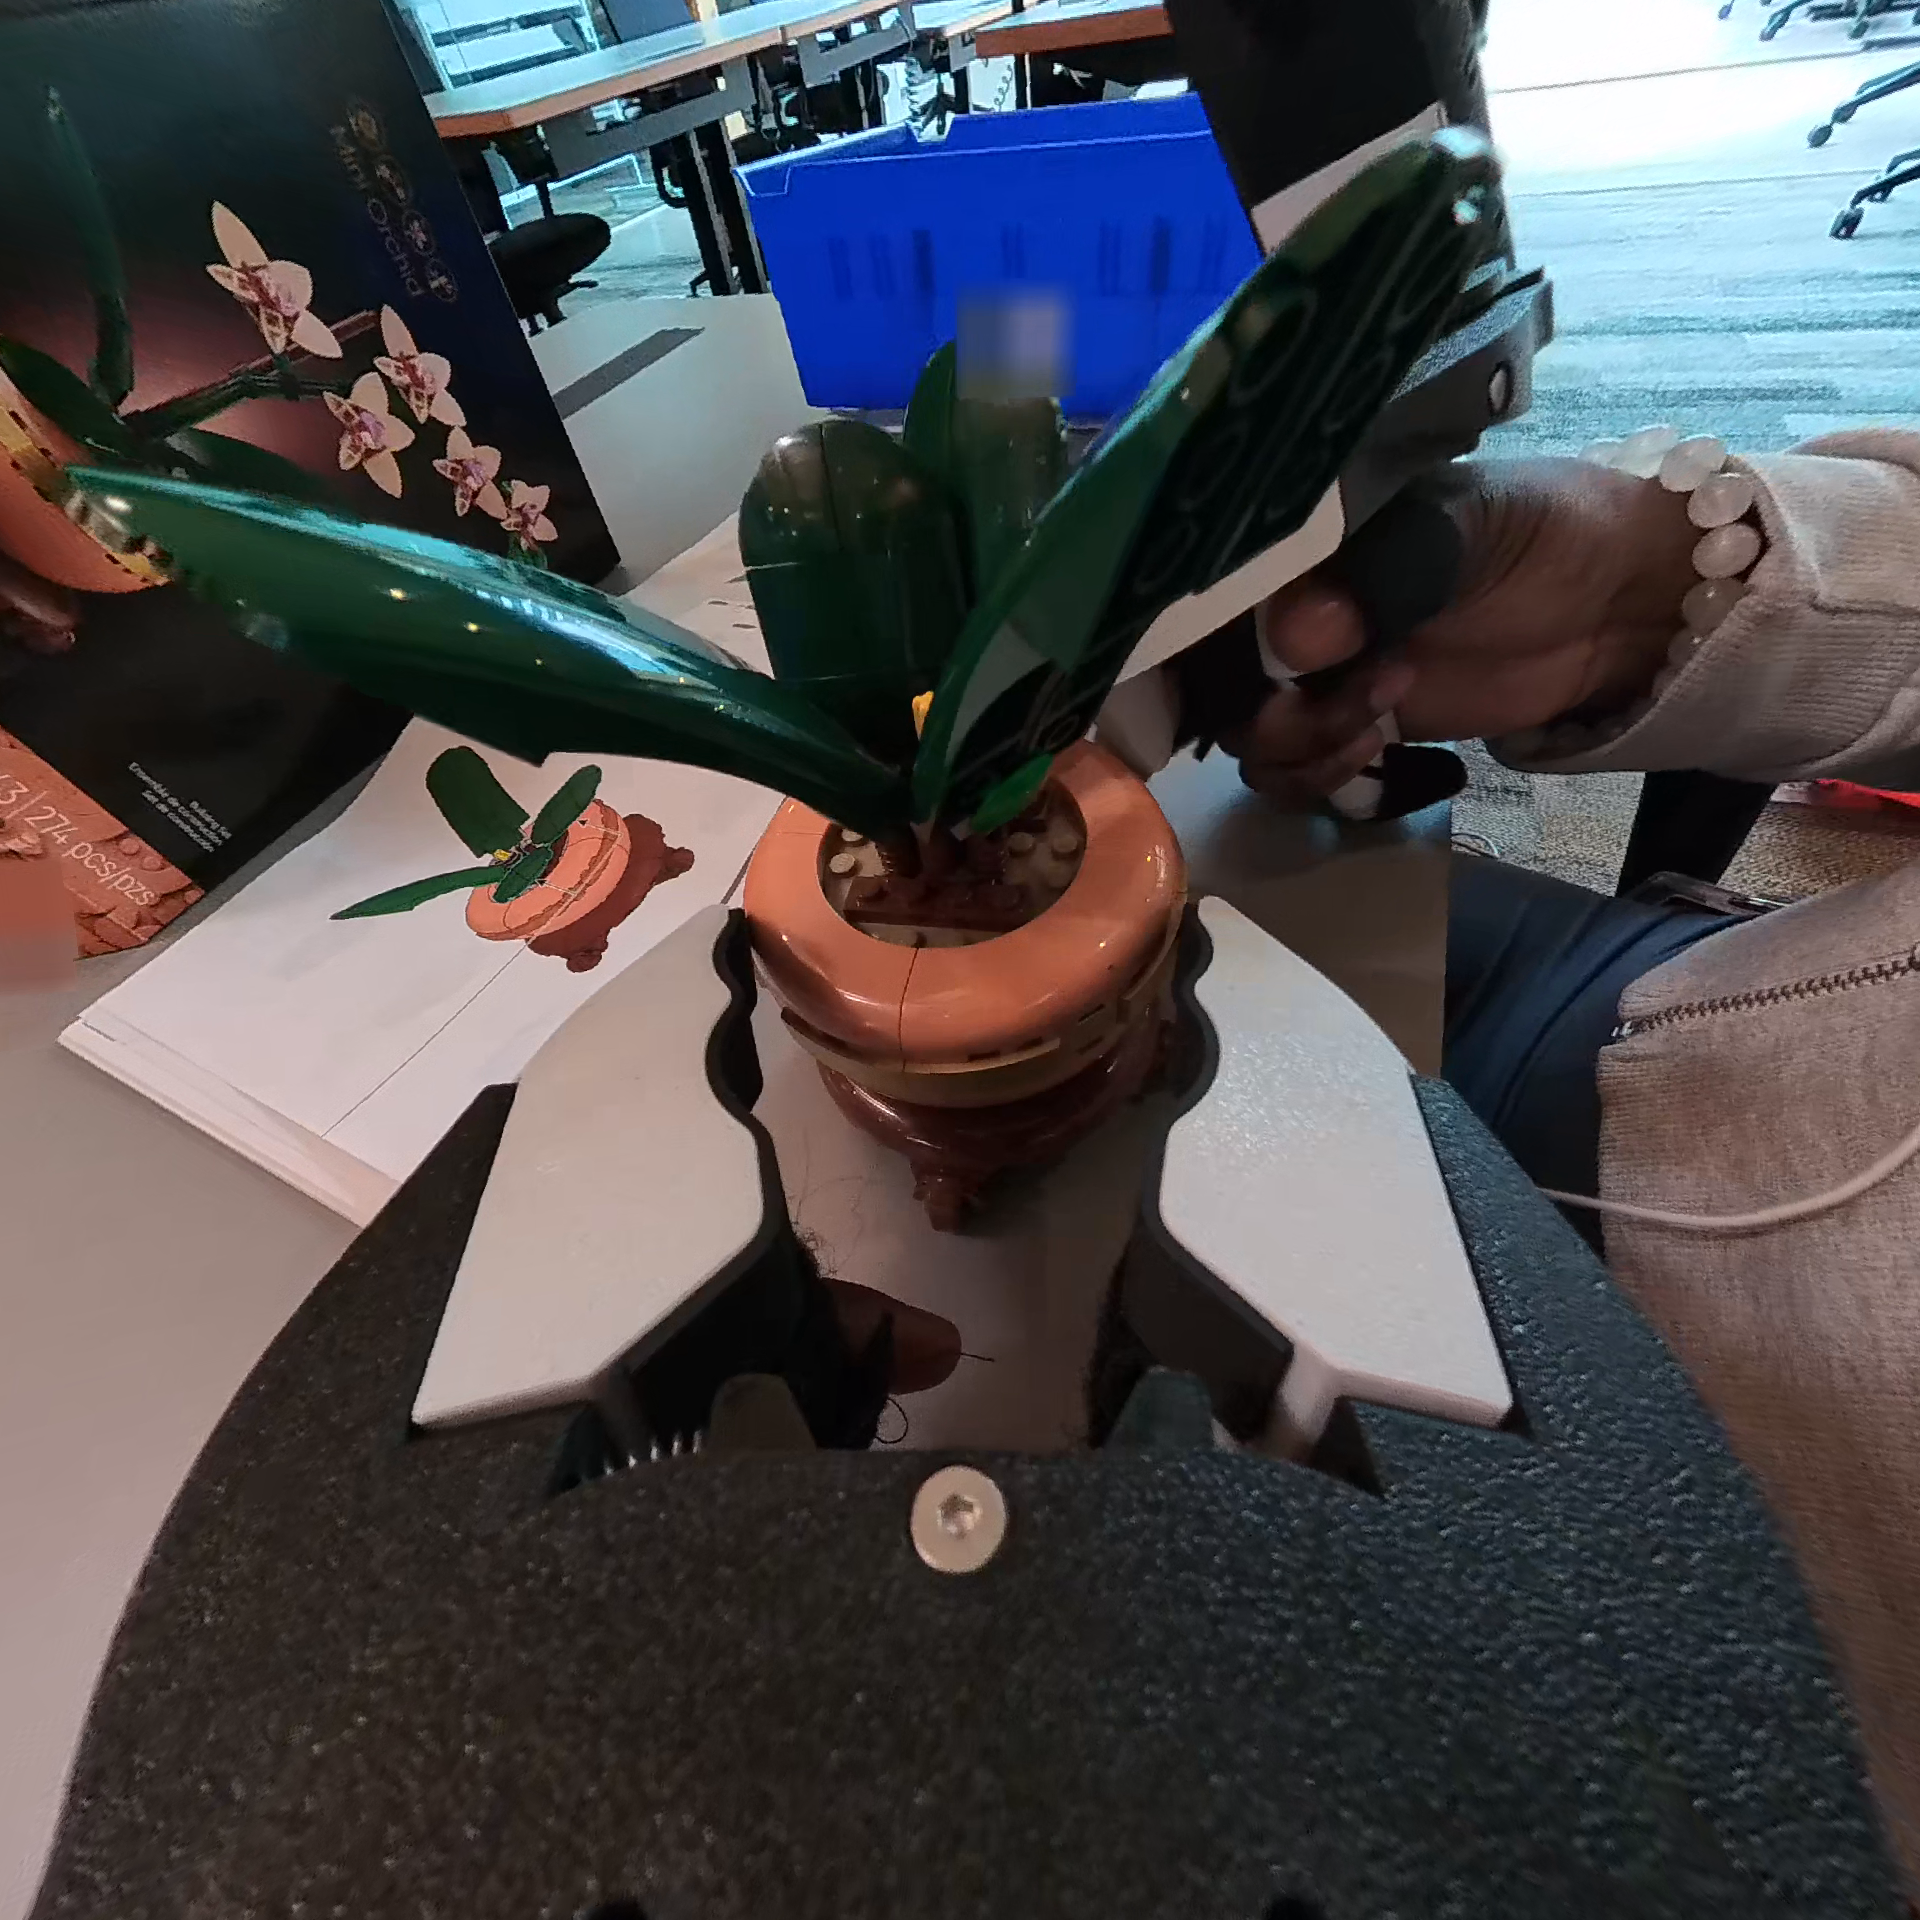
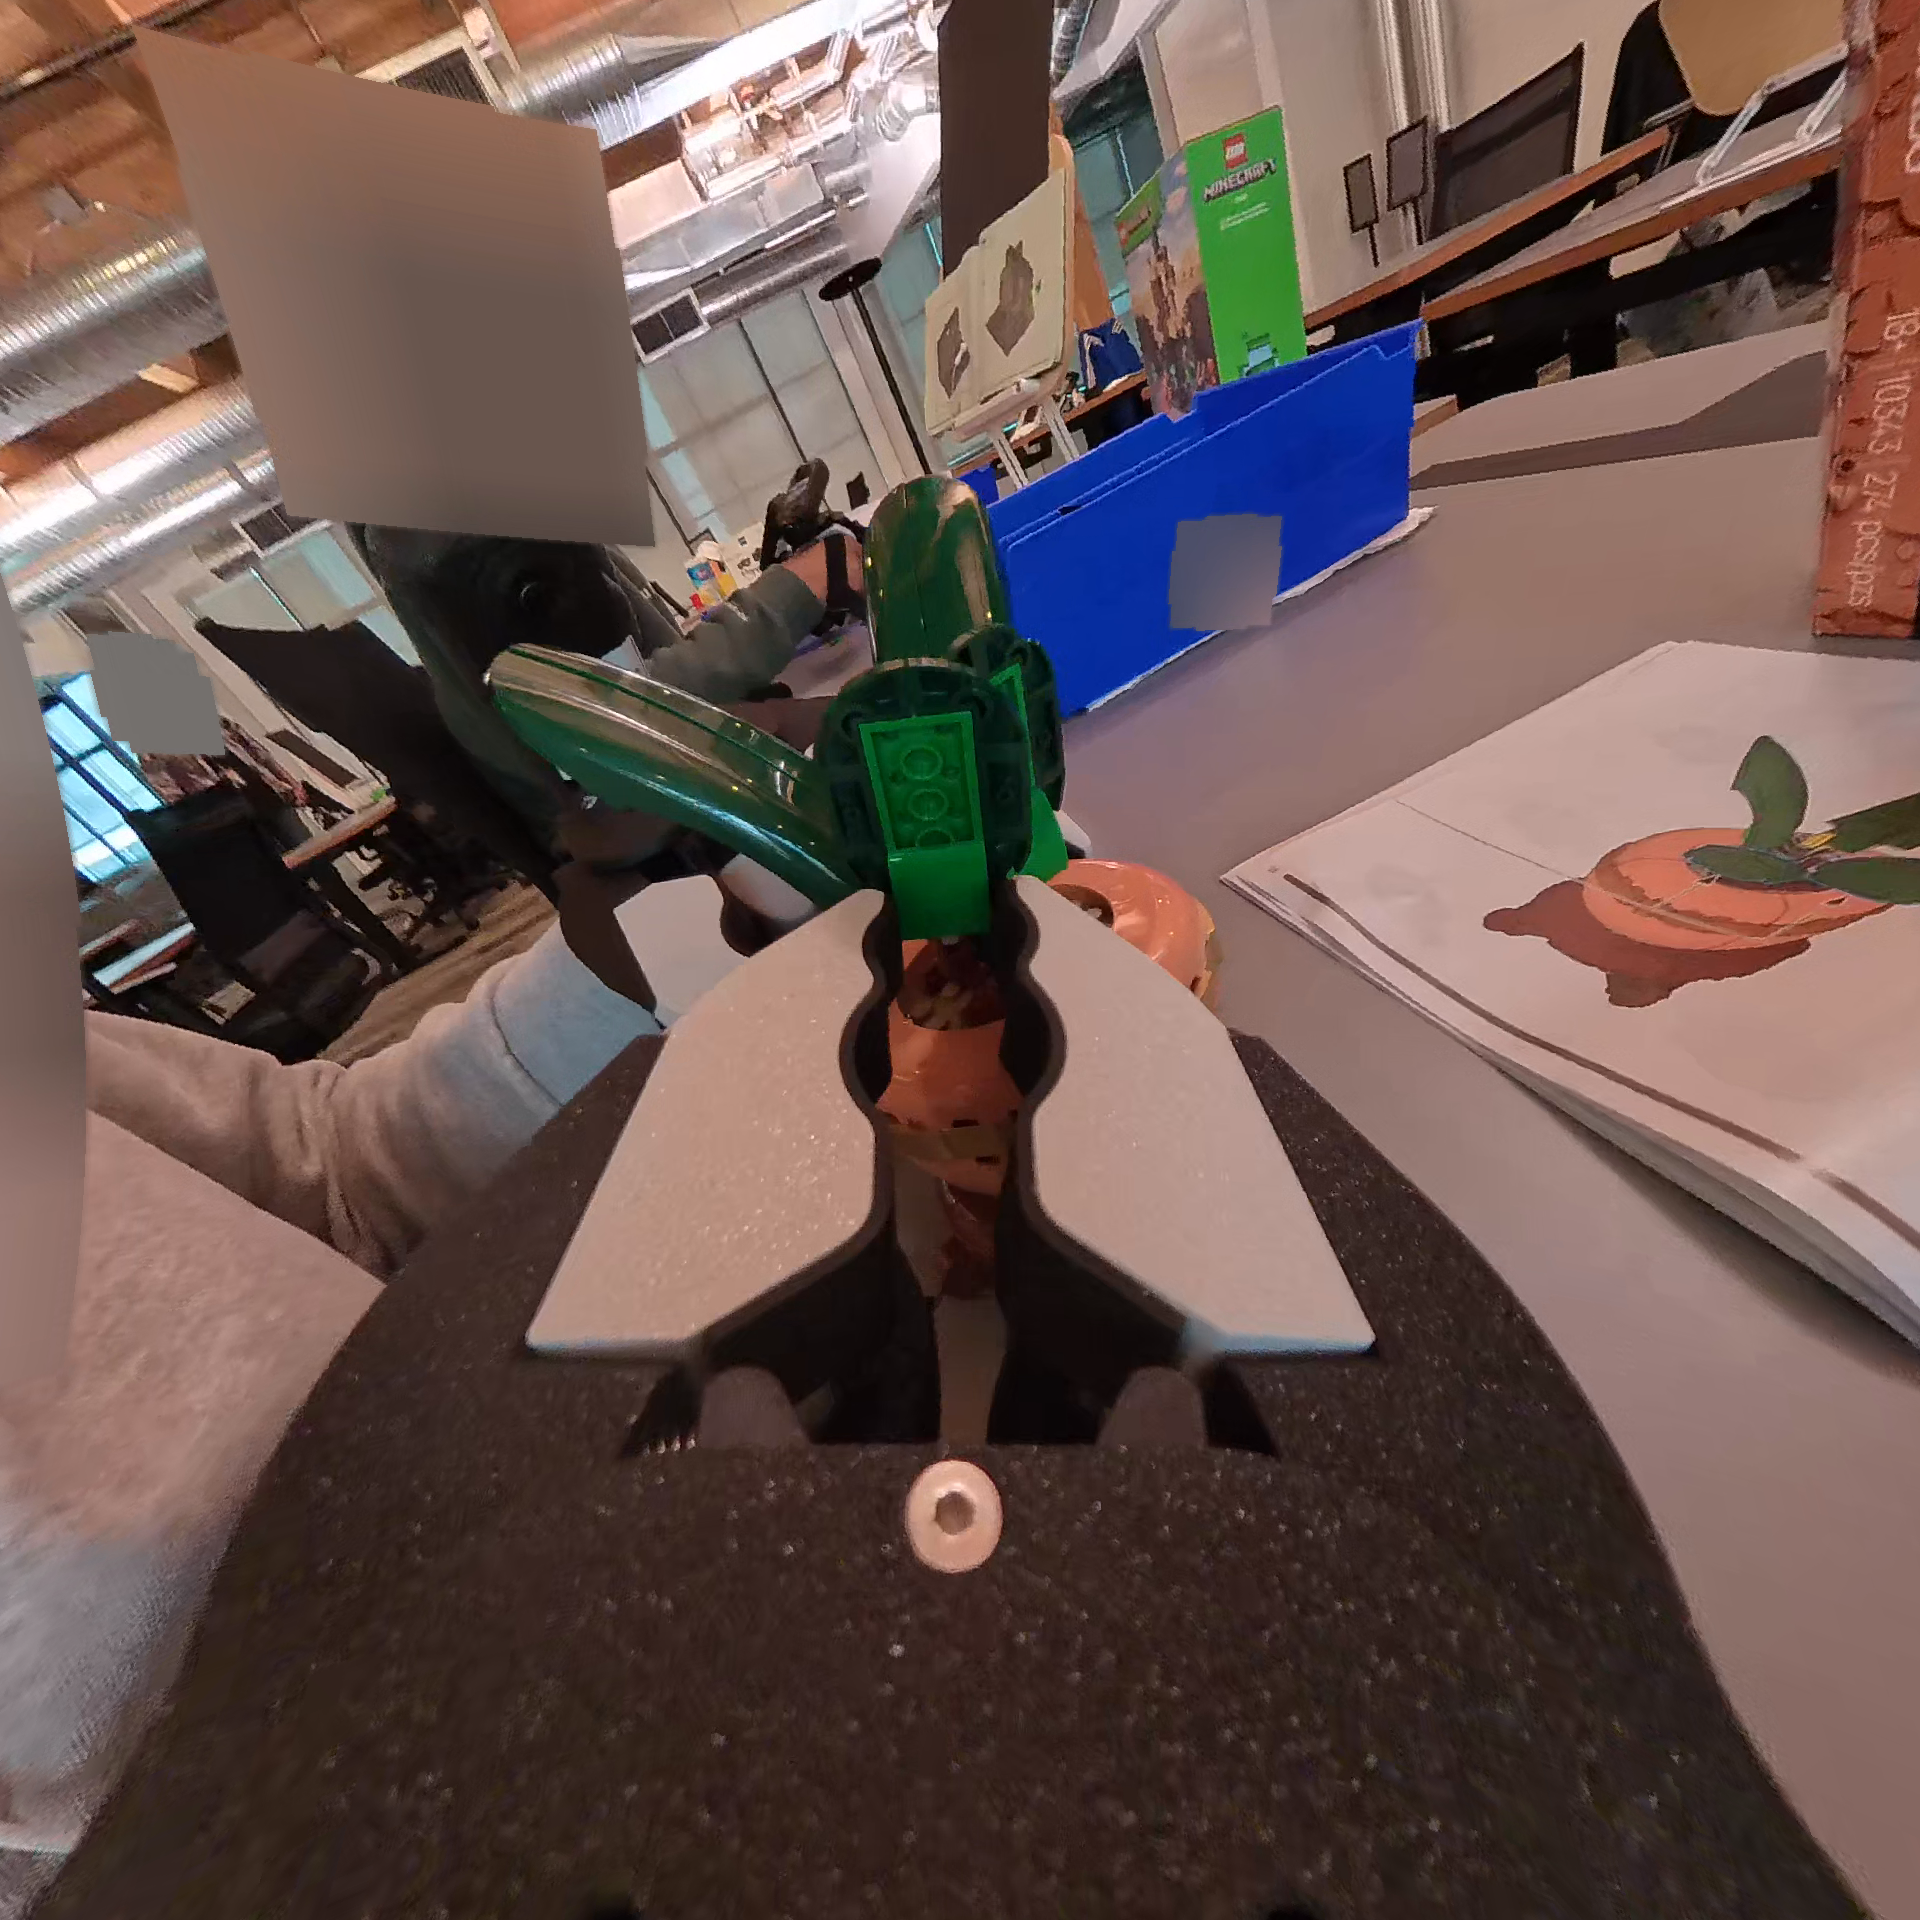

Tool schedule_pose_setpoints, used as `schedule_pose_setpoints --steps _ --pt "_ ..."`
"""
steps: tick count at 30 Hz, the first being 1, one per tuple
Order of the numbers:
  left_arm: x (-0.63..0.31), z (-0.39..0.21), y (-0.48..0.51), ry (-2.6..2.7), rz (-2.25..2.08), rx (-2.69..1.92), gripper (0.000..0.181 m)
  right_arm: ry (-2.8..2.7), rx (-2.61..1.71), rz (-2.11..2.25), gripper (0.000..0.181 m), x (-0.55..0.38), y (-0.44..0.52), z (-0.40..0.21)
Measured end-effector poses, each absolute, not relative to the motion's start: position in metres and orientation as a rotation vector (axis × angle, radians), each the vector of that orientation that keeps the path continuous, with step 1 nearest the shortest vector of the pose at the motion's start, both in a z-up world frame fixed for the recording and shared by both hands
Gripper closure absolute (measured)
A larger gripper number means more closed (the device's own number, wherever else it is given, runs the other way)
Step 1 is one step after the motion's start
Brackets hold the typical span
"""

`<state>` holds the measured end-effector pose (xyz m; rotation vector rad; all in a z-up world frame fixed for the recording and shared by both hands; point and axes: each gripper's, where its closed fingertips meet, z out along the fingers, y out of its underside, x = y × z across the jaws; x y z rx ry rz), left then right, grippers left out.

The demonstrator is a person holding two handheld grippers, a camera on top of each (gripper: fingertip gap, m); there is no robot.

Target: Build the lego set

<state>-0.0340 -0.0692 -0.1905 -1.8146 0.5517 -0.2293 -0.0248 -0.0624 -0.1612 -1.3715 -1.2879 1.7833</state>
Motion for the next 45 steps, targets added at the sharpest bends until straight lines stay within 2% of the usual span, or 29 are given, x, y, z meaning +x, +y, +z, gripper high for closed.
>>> schedule_pose_setpoints --steps 22,37,38,40,41,45 --pt "-0.031 -0.190 -0.068 0.551 -0.218 -1.801 0.104 -1.267 -1.357 1.596 0.165 -0.025 -0.060 -0.165" --pt "-0.029 -0.189 -0.066 0.582 -0.182 -1.790 0.105 -1.506 -1.364 1.216 0.165 -0.022 -0.062 -0.167" --pt "-0.027 -0.187 -0.066 0.592 -0.182 -1.777 0.105 -1.519 -1.374 1.214 0.165 -0.023 -0.062 -0.167" --pt "-0.017 -0.184 -0.066 0.585 -0.230 -1.759 0.123 -1.554 -1.389 1.175 0.165 -0.023 -0.061 -0.169" --pt "-0.020 -0.184 -0.064 0.564 -0.217 -1.780 0.126 -1.572 -1.390 1.148 0.165 -0.024 -0.061 -0.170" --pt "-0.031 -0.183 -0.066 0.539 -0.282 -1.799 0.124 -1.604 -1.390 1.159 0.165 -0.029 -0.064 -0.170"
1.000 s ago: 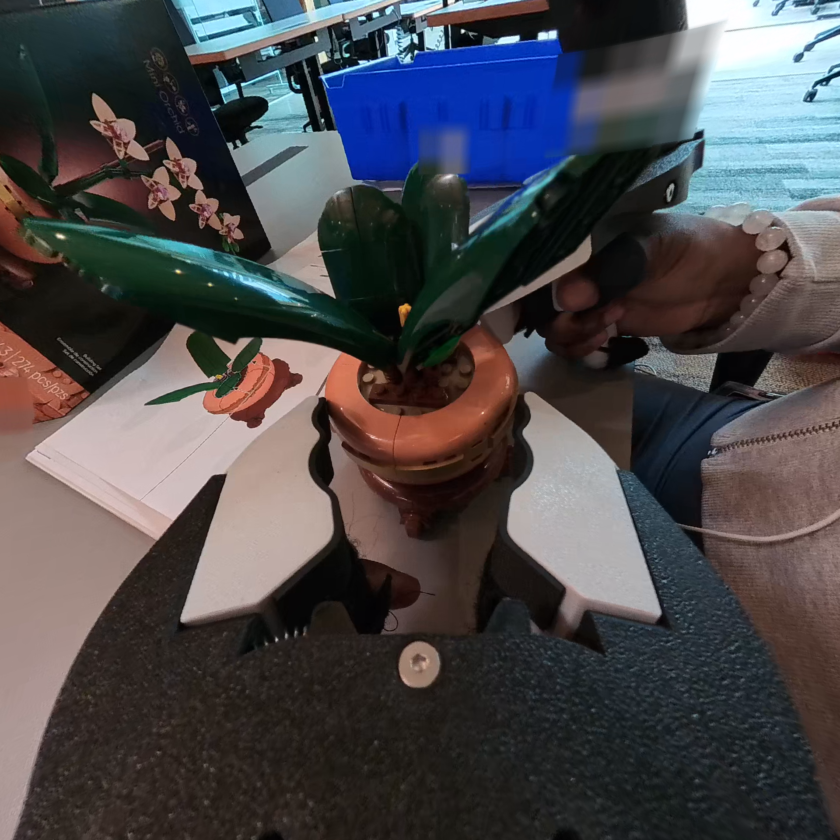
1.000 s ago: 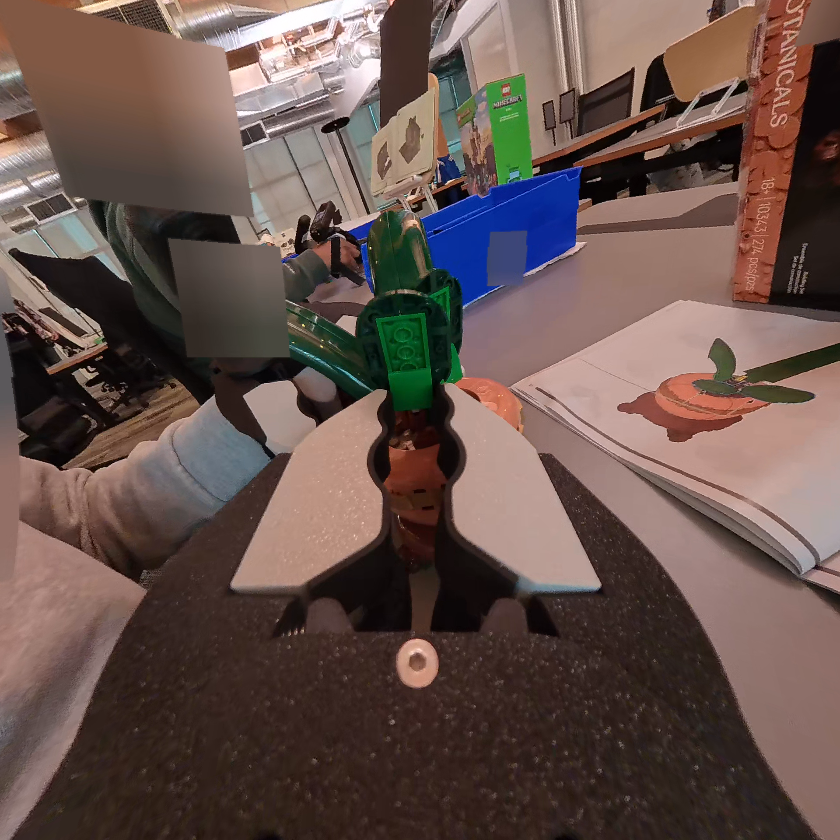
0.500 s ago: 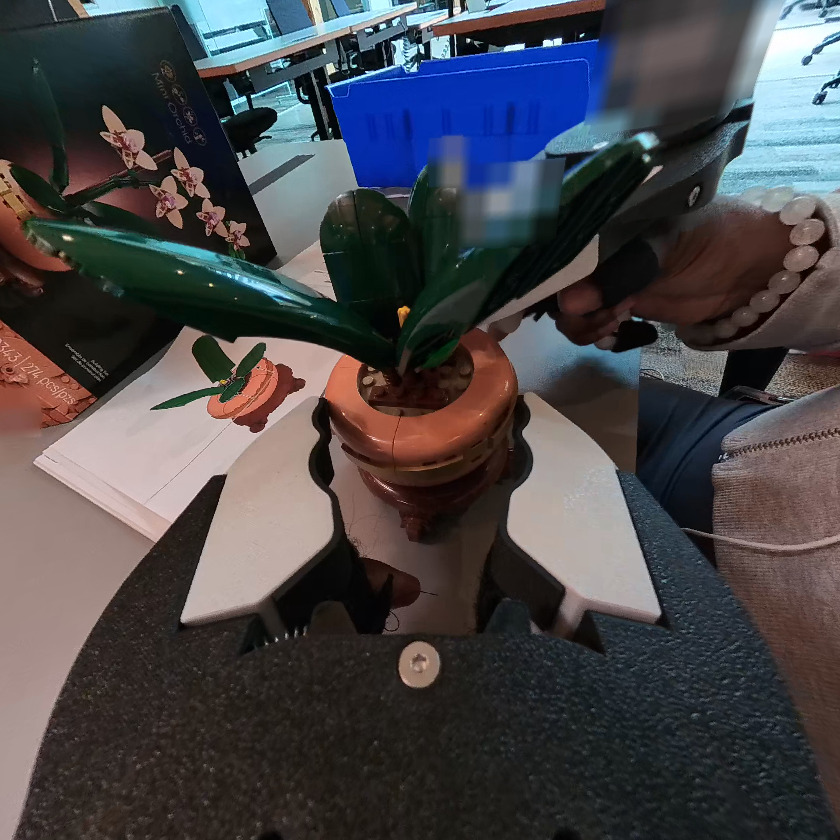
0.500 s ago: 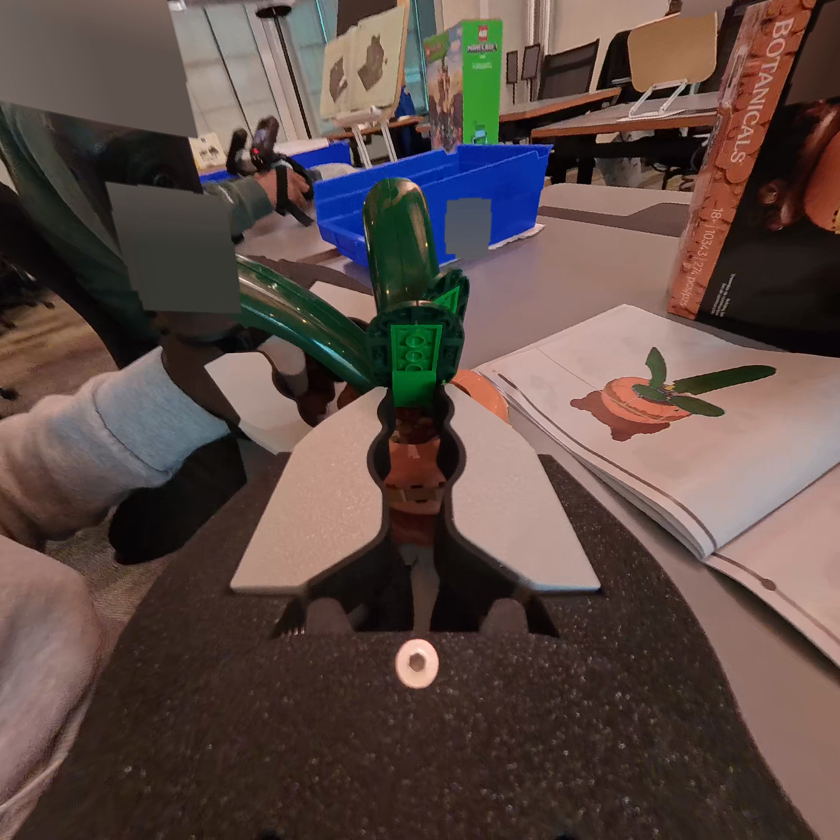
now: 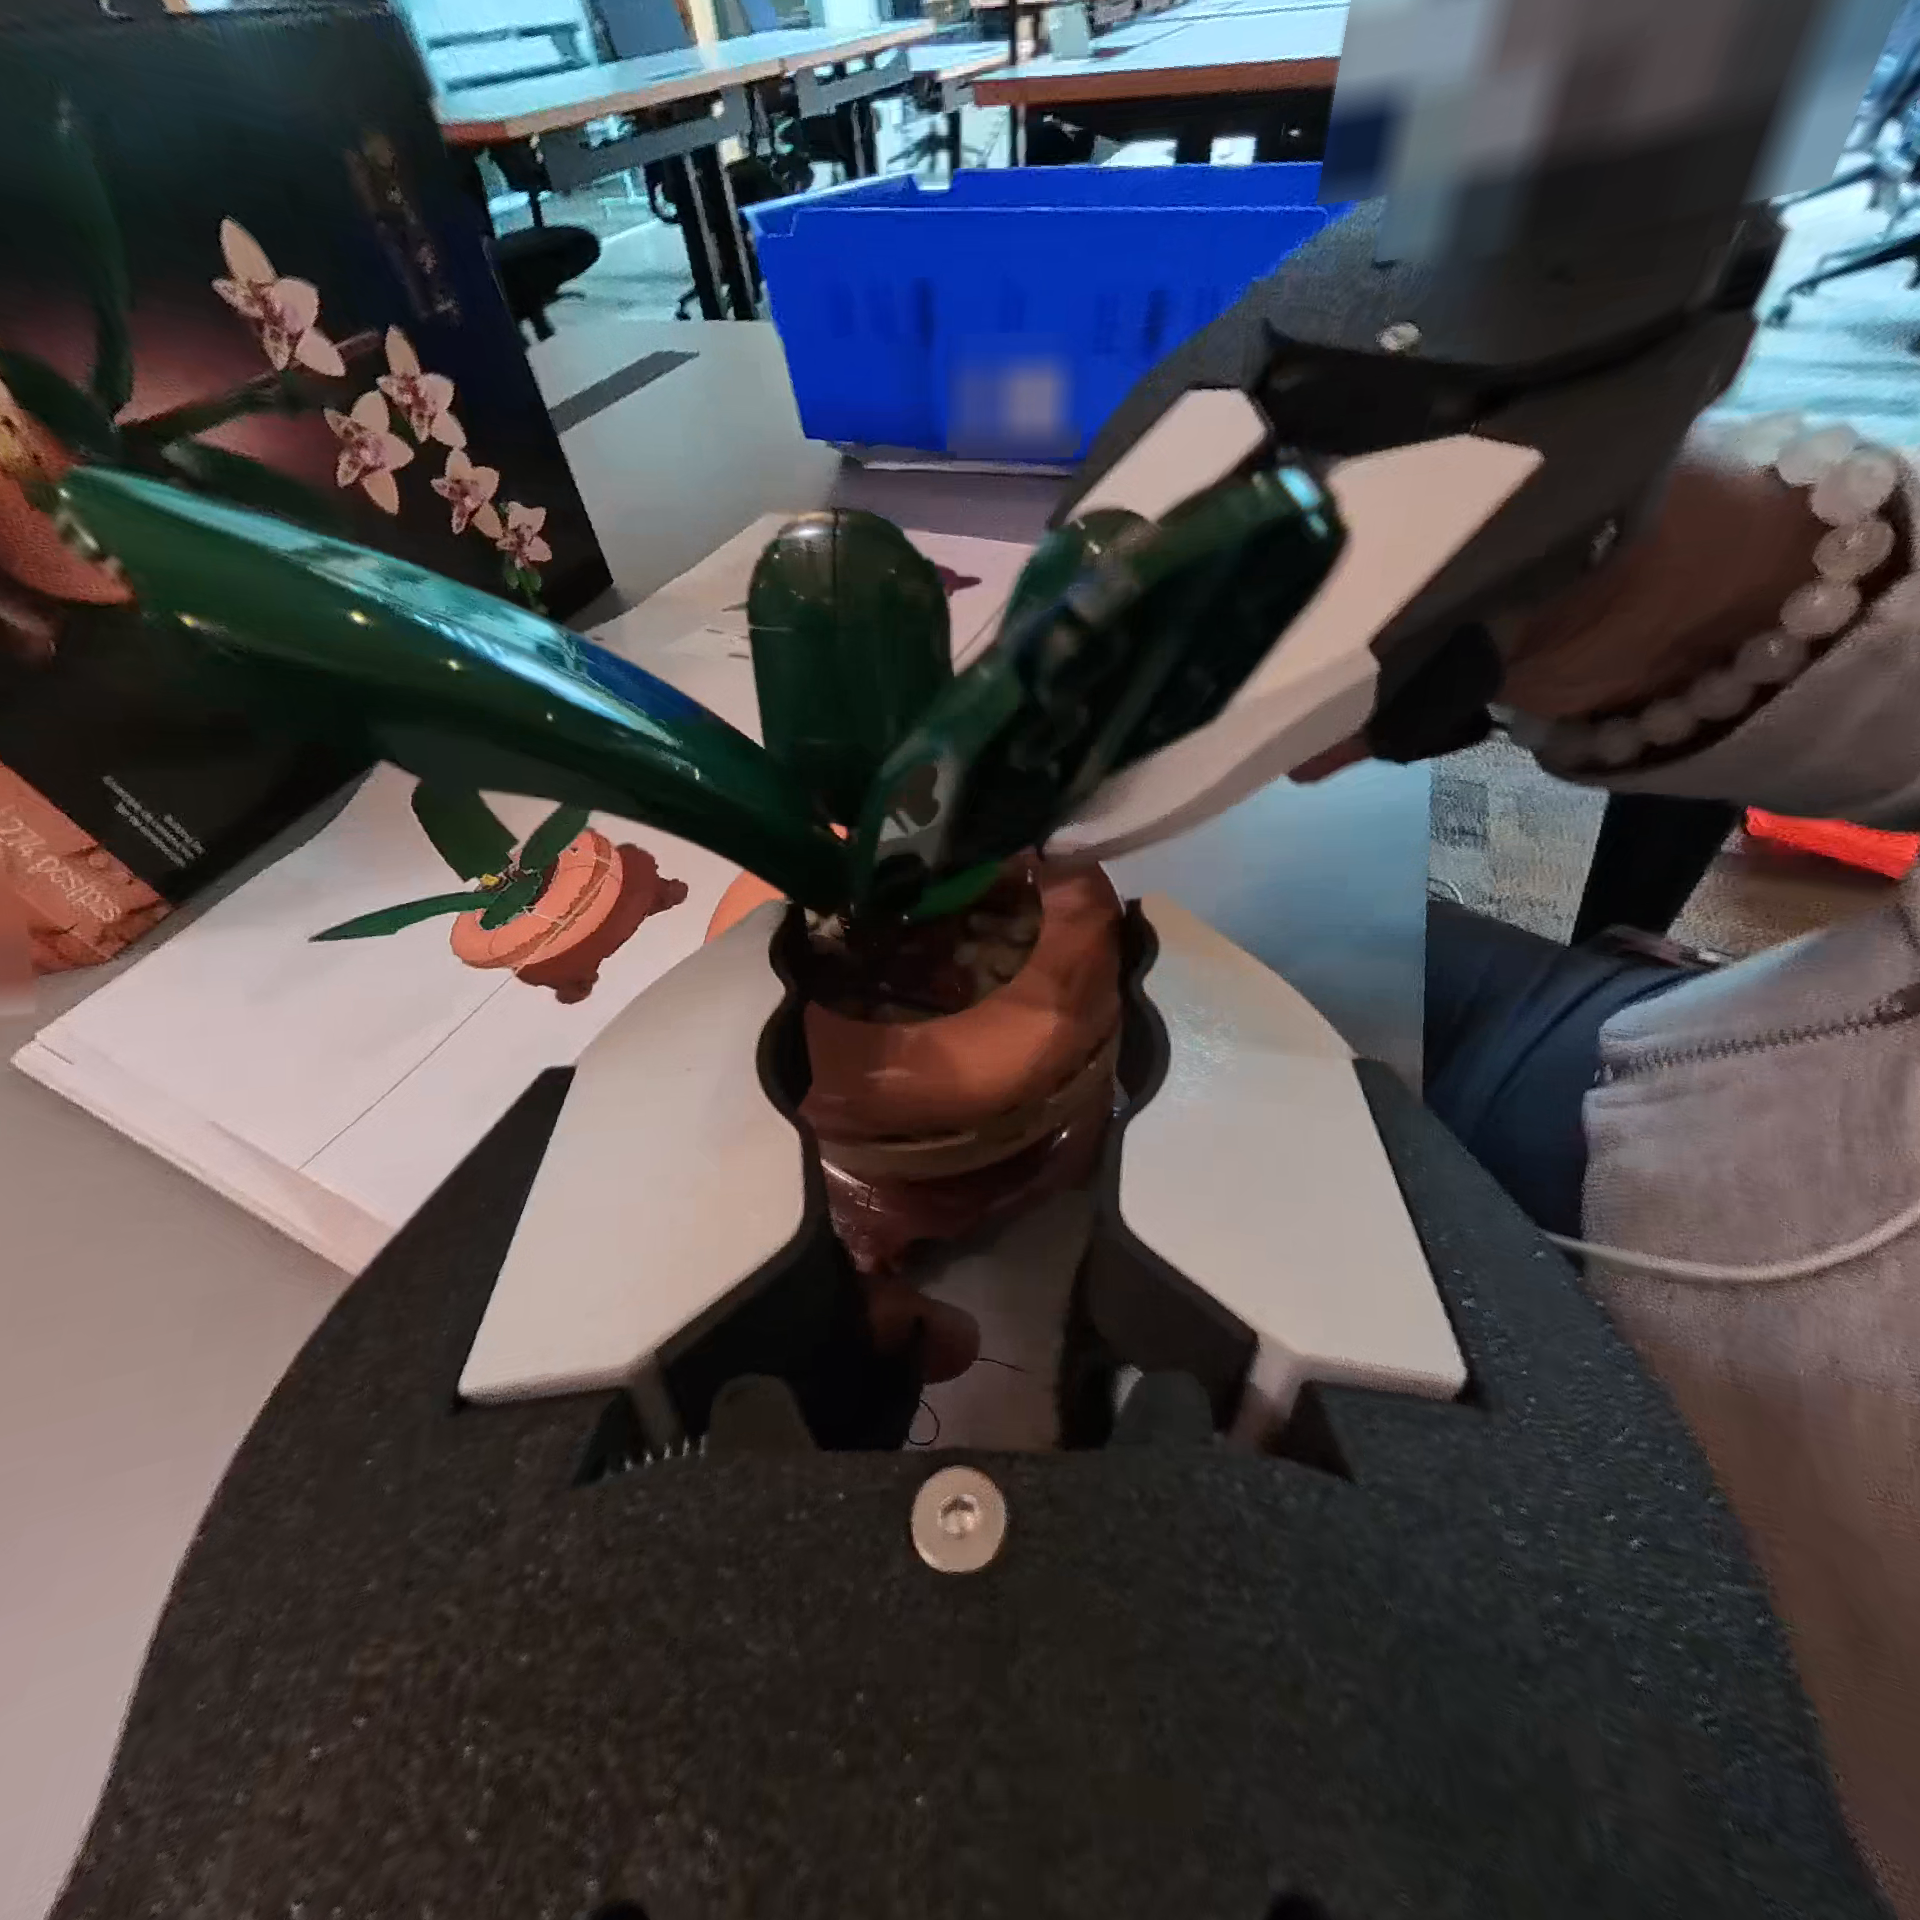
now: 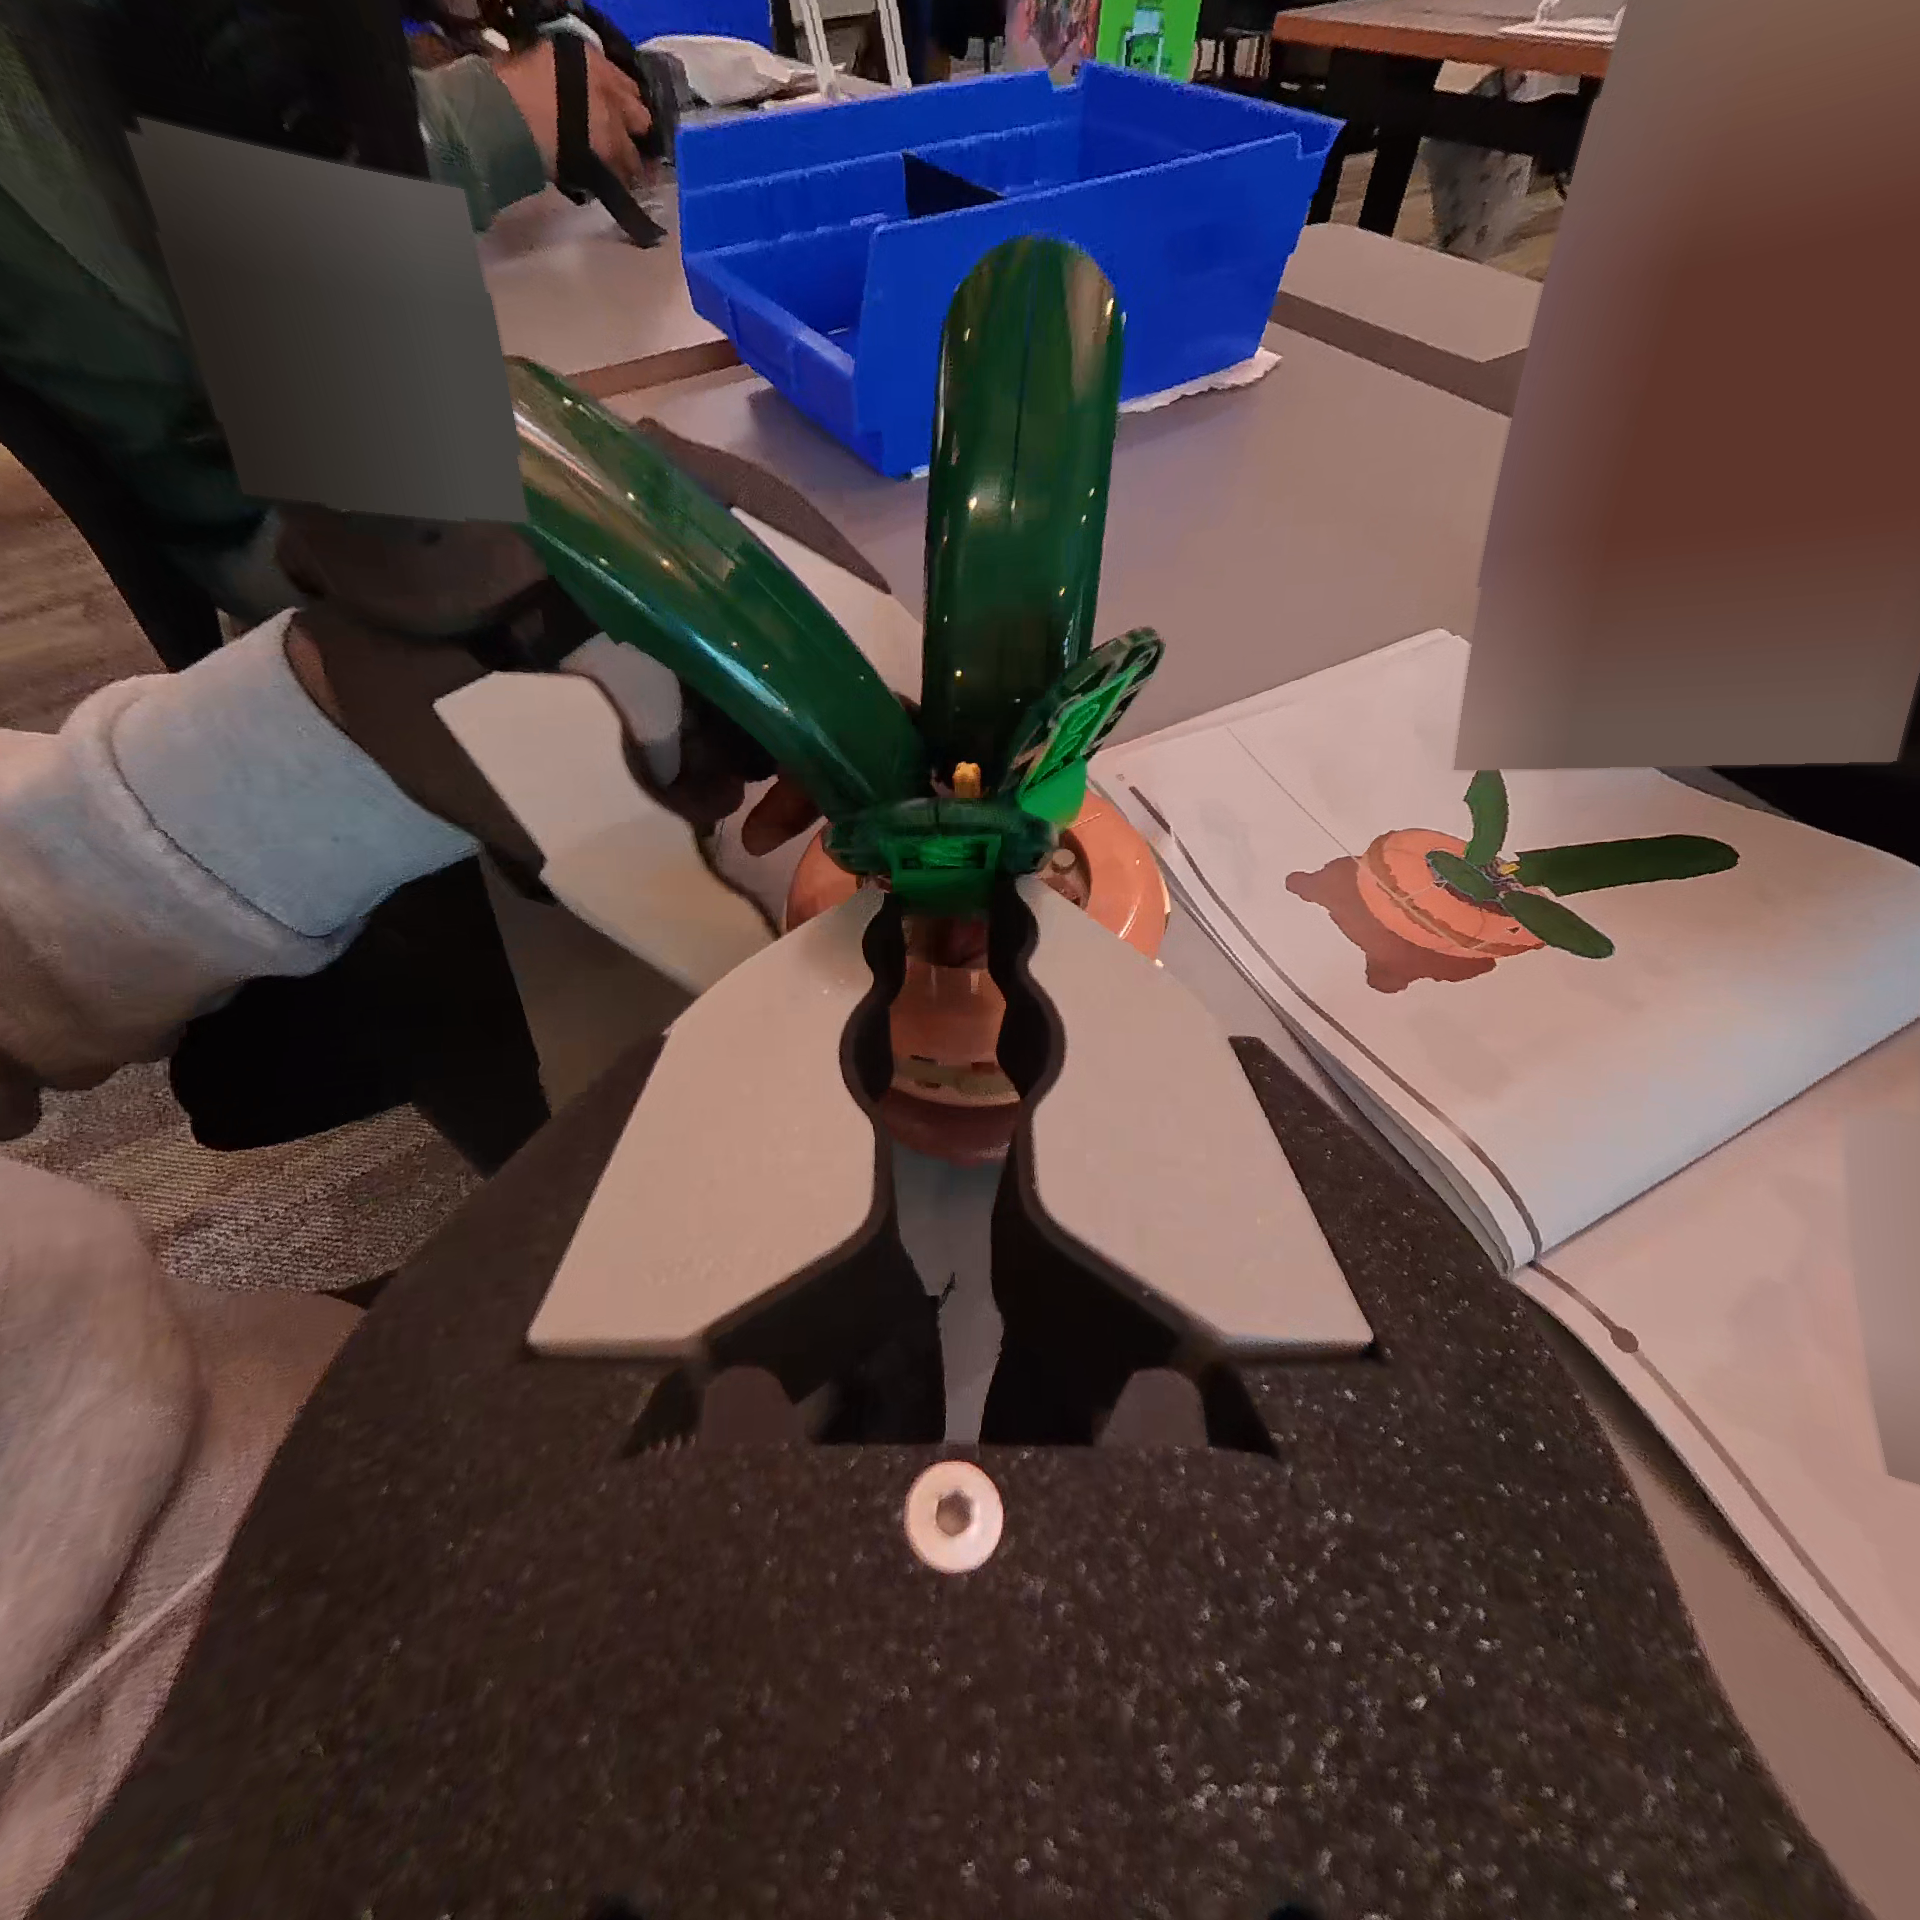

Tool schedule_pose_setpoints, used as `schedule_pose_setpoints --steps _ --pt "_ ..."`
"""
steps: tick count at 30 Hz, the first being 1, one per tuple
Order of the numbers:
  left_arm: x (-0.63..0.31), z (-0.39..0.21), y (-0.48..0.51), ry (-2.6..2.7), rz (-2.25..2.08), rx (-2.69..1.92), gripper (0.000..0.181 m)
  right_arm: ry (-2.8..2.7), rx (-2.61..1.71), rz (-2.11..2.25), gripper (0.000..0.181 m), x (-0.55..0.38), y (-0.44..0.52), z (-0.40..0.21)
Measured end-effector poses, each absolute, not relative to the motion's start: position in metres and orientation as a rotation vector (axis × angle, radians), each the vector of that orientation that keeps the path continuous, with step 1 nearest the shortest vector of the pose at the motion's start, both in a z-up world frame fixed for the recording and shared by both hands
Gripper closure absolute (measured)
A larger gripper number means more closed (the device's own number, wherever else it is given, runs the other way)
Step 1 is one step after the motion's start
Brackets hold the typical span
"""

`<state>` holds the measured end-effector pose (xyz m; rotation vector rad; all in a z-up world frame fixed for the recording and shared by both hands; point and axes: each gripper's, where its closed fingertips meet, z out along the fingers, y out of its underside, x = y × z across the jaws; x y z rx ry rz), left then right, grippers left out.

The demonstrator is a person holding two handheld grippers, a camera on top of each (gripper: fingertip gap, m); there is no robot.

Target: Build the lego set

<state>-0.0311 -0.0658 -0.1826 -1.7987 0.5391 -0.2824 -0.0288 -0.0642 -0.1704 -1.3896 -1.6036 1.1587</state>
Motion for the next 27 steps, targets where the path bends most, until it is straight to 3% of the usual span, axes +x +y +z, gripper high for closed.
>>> schedule_pose_setpoints --steps 3,11,27 --pt "-0.0284 -0.1839 -0.0702 0.584 -0.297 -1.787 0.117 -1.610 -1.385 1.174 0.165 -0.0312 -0.0652 -0.1695" --pt "-0.0280 -0.1819 -0.0671 0.526 -0.365 -1.751 0.126 -1.694 -1.376 1.005 0.165 -0.0325 -0.0670 -0.1689" --pt "-0.0259 -0.1805 -0.0677 0.492 -0.406 -1.735 0.123 -1.852 -1.389 0.750 0.166 -0.0338 -0.0678 -0.1689"
